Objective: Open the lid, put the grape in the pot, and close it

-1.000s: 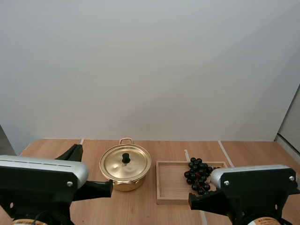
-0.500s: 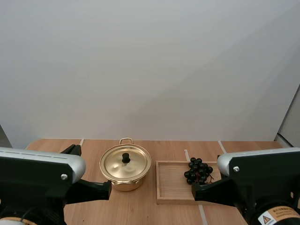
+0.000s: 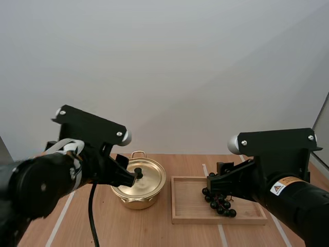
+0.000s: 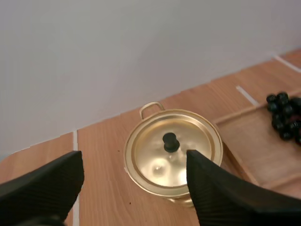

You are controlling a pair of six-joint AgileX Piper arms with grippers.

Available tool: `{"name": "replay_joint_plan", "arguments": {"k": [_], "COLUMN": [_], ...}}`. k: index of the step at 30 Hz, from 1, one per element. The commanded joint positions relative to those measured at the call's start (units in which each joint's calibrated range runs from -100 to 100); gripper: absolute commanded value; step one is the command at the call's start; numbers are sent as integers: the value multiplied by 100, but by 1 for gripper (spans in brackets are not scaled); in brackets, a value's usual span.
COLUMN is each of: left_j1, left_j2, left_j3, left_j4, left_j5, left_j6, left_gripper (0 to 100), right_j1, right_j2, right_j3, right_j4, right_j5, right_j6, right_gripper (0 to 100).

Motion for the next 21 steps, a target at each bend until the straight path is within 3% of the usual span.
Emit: {"name": "replay_joint_plan", "arguments": {"k": [1,12,18,21], "left_j1": [-20,-20,-28,-115], "left_j2": [968,4016,4784,4964], "left_j3": [-227,-1519,-2121,-2233], "left_j4": [-695,-950,-950,-889], "left_j5": [-39,-96,198,238], "left_j6": [956,1564,1564,1572], "left_gripper": [100,100,100,100], "right_j1": [-20,-20,-20,-20], "right_j2": [7,7,7,7], "right_j3": [-52,-52,-52,-52], "right_j4": [14,14,14,14], "right_j5": [-44,358,437,455], "right_j6": [-24,-24,-24,-24], "right_gripper": [100,100,100,100]}}
